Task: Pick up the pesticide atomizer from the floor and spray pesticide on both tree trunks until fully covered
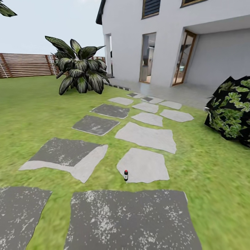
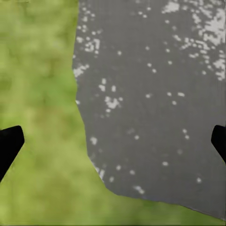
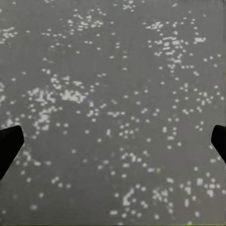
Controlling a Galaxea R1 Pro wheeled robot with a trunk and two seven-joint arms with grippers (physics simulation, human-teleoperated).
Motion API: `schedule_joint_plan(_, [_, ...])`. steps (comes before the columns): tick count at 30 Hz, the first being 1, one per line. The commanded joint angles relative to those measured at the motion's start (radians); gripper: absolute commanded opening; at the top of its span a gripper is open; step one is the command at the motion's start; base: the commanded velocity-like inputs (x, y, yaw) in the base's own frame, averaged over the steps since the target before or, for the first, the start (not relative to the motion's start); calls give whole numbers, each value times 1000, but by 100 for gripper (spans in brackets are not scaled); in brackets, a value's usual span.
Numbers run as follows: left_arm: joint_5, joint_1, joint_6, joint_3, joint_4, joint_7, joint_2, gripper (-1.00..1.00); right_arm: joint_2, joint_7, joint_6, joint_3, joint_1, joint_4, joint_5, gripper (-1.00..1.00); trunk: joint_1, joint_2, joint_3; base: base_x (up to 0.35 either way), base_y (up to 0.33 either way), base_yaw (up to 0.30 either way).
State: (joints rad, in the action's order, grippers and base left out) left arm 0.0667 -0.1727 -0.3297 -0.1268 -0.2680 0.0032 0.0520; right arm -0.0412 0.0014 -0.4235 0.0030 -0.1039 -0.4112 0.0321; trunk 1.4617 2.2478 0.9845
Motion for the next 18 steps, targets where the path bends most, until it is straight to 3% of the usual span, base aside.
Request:
schedule_joint_plan(1, [7, -1, -3, 3, 1, 0, 0, 100, 0, 0, -3, 0, 0, 0, 3, 100, 0, 0, 1, 274, 224, 0])
schedule_joint_plan(18, [7, -1, -3, 3, 1, 0, 0, 100, 0, 0, -3, 0, 0, 1, 3, 100, 0, 0, 1, 274, 224, 0])
